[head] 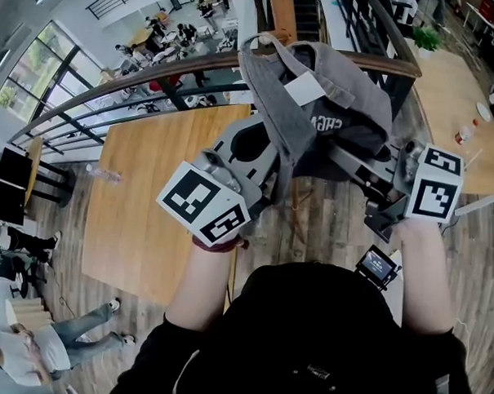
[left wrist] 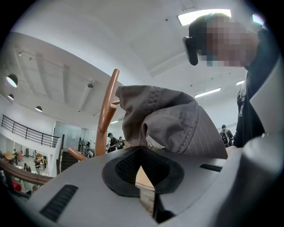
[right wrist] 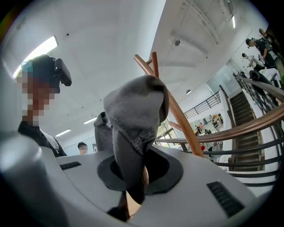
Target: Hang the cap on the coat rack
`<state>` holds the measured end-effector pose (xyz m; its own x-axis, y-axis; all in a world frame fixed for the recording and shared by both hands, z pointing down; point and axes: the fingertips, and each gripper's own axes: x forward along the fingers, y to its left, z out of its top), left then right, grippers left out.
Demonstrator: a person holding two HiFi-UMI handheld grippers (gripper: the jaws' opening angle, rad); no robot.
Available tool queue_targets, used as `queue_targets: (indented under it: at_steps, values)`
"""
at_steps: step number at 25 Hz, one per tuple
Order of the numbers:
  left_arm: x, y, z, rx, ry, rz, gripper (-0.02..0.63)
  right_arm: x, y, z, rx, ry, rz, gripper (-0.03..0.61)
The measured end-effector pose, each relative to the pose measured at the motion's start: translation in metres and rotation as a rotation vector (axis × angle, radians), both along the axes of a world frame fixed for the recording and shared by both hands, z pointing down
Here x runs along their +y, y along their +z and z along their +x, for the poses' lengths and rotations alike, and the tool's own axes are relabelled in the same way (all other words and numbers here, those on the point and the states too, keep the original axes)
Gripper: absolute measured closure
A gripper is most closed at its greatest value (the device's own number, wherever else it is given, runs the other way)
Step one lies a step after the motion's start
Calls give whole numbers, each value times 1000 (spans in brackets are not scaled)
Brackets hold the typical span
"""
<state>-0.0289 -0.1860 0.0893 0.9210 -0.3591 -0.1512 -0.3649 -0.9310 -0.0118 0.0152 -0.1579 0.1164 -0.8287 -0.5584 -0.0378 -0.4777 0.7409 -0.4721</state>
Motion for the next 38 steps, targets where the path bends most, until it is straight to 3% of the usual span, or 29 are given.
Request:
queue_targets:
  at_steps: [14, 22, 29, 33, 38]
  values:
    - [-60, 13, 23, -9, -4, -39, 607, -59, 9, 23, -31, 27, -60, 535]
    - [-66, 36, 32, -29, 0, -68, 607, -65, 31, 31, -52, 51, -109, 535]
    - [-71, 53, 34, -46, -18, -107, 607, -69, 46, 34, -24, 48, -130, 535]
    - [-75, 59, 30, -57, -33, -117, 607, -74, 47, 33, 31, 18, -74, 534]
    - [-77, 102, 36, -86, -26, -219, 607, -78, 75, 42, 90, 35, -84, 534]
